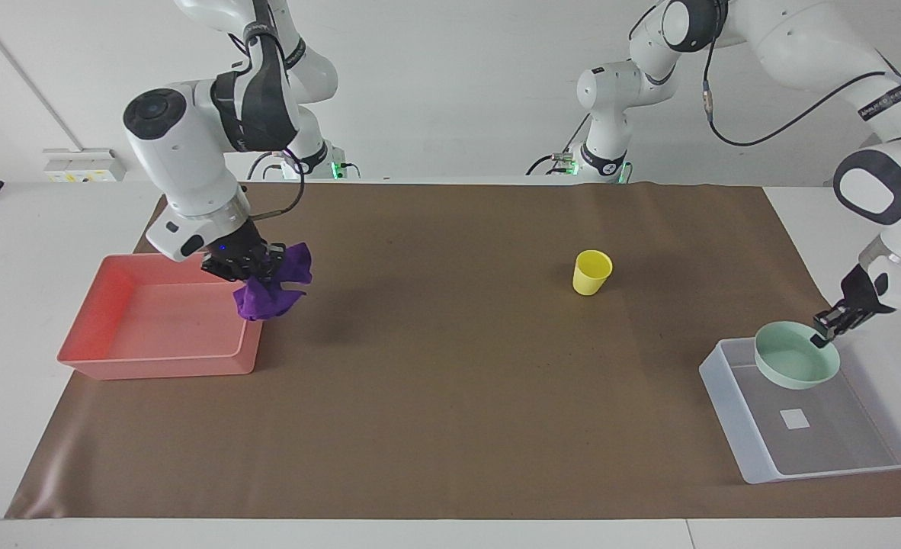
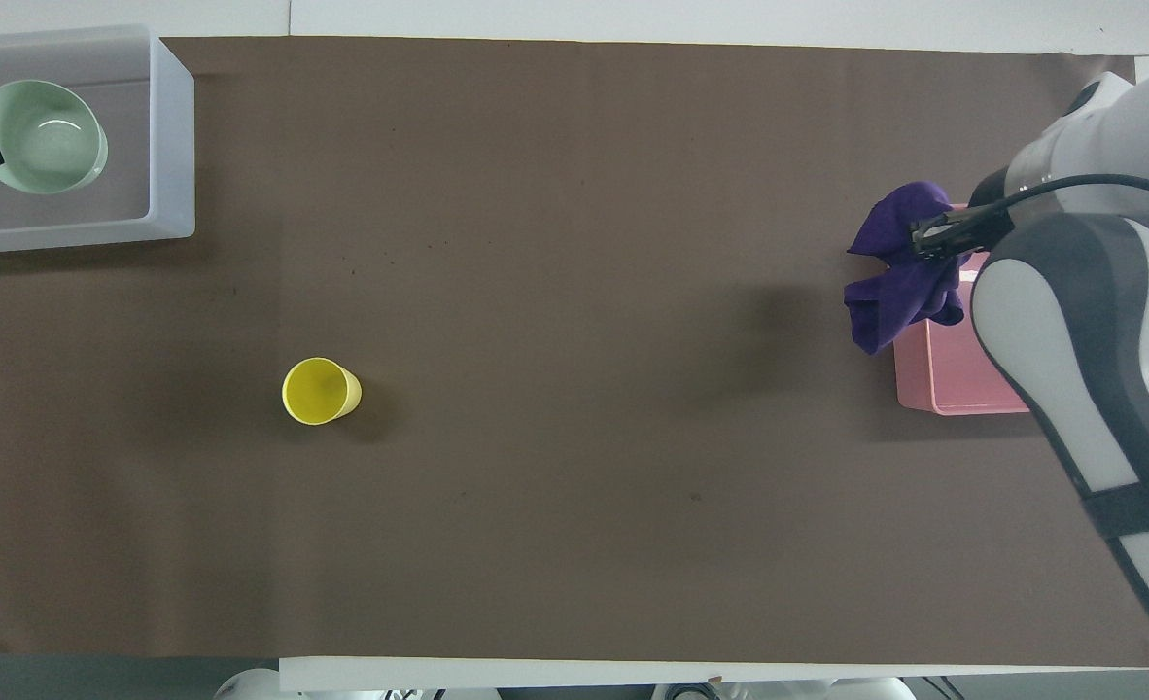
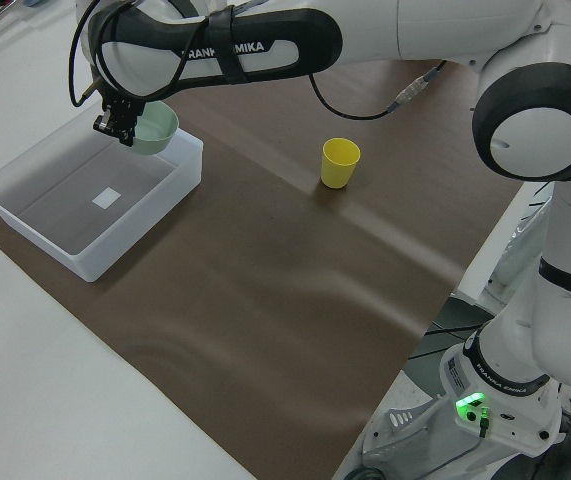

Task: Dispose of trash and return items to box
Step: 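Lift the bowl into the white box while the right gripper lifts the cloth, then release the purple cloth into the pink tray with the right gripper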

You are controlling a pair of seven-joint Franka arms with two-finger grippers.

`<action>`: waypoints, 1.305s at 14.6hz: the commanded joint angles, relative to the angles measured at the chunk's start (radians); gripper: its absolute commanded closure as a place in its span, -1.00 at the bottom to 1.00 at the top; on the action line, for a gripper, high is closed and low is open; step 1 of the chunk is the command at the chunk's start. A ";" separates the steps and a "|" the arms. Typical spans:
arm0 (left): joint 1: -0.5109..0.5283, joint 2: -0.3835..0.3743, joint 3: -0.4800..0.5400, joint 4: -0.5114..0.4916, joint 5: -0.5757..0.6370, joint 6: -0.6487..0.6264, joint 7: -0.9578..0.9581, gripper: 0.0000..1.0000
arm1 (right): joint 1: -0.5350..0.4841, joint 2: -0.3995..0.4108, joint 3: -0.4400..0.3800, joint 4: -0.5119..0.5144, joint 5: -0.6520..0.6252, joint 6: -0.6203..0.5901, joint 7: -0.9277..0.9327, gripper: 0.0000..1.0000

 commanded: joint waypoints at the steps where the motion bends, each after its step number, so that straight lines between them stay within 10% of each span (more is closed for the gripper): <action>1: 0.007 0.108 -0.004 0.109 -0.010 0.053 -0.009 1.00 | -0.119 -0.020 0.008 -0.033 -0.006 0.002 -0.138 0.99; 9: 0.033 0.111 -0.004 -0.008 -0.007 0.149 -0.009 1.00 | -0.262 0.031 0.008 -0.278 -0.019 0.317 -0.307 0.93; 13: 0.031 0.092 -0.004 0.055 -0.009 0.043 -0.009 0.68 | -0.279 0.081 0.007 -0.367 -0.020 0.456 -0.310 0.67; 14: 0.031 0.069 -0.006 0.060 -0.010 0.020 -0.009 0.42 | -0.282 0.089 0.007 -0.367 -0.020 0.457 -0.308 0.55; 15: 0.023 0.030 -0.006 0.058 -0.010 0.005 -0.009 -0.36 | -0.284 0.095 0.007 -0.367 -0.020 0.456 -0.308 0.29; 16: 0.014 -0.008 -0.006 0.050 -0.001 -0.005 -0.012 -0.96 | -0.290 0.097 0.008 -0.360 -0.020 0.444 -0.305 -0.60; 19: -0.048 -0.123 -0.006 -0.001 0.002 -0.196 -0.087 -1.00 | -0.285 0.086 0.010 -0.343 -0.019 0.417 -0.305 -0.98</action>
